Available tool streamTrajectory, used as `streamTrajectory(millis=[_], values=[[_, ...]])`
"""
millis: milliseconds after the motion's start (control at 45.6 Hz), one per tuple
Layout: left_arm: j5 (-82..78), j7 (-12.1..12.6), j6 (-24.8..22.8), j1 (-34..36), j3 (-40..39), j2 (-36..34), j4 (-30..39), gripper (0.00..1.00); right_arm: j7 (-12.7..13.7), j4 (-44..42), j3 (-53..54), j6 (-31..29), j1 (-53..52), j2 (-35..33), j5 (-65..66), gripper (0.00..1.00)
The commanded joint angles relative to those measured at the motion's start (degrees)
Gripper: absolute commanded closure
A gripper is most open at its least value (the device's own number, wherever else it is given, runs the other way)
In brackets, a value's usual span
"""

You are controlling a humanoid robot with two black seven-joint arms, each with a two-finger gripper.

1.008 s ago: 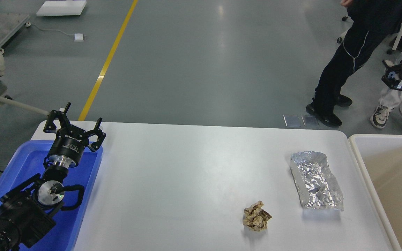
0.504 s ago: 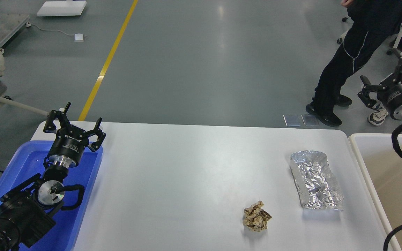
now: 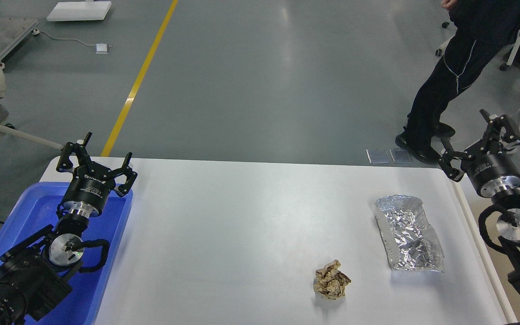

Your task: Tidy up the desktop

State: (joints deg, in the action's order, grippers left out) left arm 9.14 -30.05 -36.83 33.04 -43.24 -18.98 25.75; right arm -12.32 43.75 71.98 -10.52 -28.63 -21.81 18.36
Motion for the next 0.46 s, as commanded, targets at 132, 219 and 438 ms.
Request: streamTrajectory(millis=[132, 219, 438], values=[[0.0, -0.01, 0.0, 0.0, 0.0, 0.0, 0.0, 0.0, -4.9, 0.02, -2.89, -0.64, 0.95, 0.36, 0.19, 0.0], [0.0, -0.01, 0.0, 0.0, 0.0, 0.0, 0.0, 0.0, -5.69, -0.07, -2.89, -0.64, 0.77, -0.08, 0.28, 0.0], [0.0, -0.01, 0.0, 0.0, 0.0, 0.0, 0.0, 0.0, -5.78, -0.59, -2.89, -0.64, 0.42, -0.61, 0.63, 0.0]])
